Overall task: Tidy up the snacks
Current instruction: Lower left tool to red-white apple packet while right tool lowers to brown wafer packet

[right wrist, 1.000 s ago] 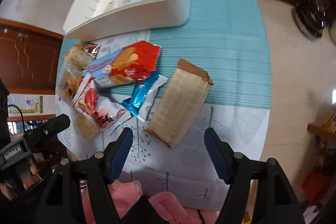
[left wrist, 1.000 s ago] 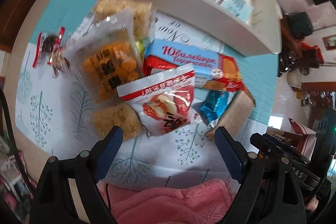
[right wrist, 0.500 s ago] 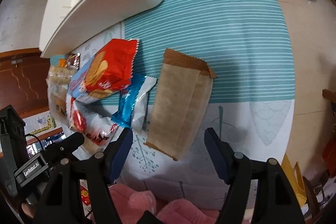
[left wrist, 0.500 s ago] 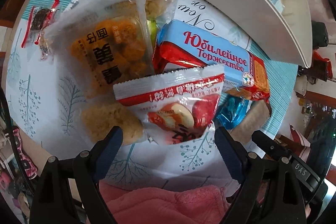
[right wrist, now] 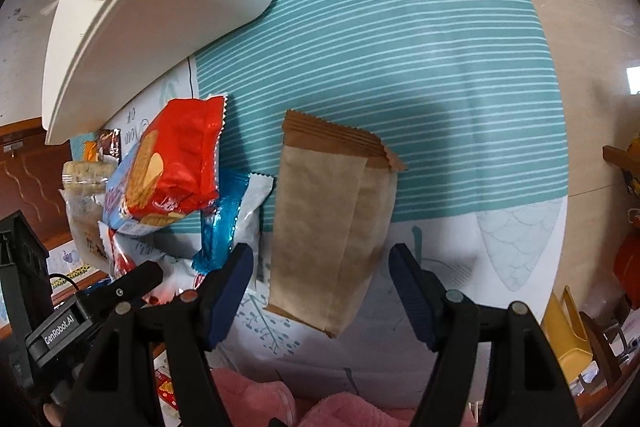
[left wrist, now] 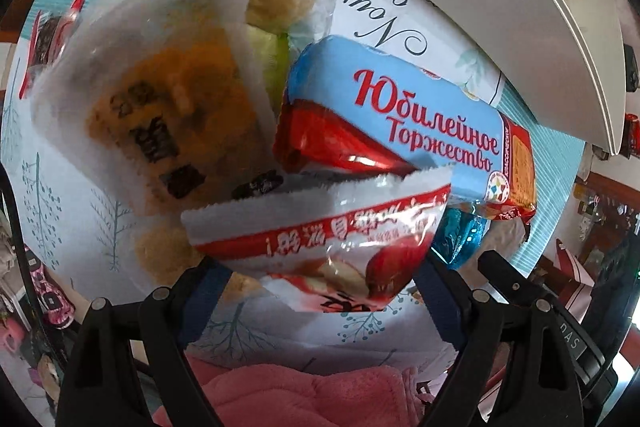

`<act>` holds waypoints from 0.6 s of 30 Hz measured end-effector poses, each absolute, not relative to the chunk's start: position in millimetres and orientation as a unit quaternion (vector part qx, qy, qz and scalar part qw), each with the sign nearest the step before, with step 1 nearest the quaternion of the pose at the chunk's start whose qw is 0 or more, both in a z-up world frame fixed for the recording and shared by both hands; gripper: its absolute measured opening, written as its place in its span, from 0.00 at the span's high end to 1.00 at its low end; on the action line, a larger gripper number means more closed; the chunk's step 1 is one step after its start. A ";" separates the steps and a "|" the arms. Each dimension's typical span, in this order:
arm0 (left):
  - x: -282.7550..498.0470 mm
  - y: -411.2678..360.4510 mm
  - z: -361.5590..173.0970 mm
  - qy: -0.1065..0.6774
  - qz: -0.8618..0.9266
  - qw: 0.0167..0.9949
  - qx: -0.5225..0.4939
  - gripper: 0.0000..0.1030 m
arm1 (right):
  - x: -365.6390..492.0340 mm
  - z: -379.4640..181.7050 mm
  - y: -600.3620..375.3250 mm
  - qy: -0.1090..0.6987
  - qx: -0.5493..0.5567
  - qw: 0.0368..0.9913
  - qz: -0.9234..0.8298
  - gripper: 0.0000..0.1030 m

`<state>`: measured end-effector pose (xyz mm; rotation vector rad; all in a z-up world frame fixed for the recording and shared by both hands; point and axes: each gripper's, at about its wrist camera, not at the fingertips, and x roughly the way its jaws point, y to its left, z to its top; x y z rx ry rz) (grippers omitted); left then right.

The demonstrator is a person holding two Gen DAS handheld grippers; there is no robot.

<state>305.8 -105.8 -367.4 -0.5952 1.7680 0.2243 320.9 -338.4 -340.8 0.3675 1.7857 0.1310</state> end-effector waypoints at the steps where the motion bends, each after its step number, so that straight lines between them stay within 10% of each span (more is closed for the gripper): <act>1: 308.4 -106.0 -368.2 0.761 0.094 0.590 -0.254 0.14 | 322.9 -341.4 -338.2 0.774 0.158 0.610 0.057 0.31; 18: 321.4 -101.9 -374.9 0.789 0.088 0.561 -0.234 0.29 | 328.3 -342.0 -299.4 0.774 0.123 0.620 -0.010 0.45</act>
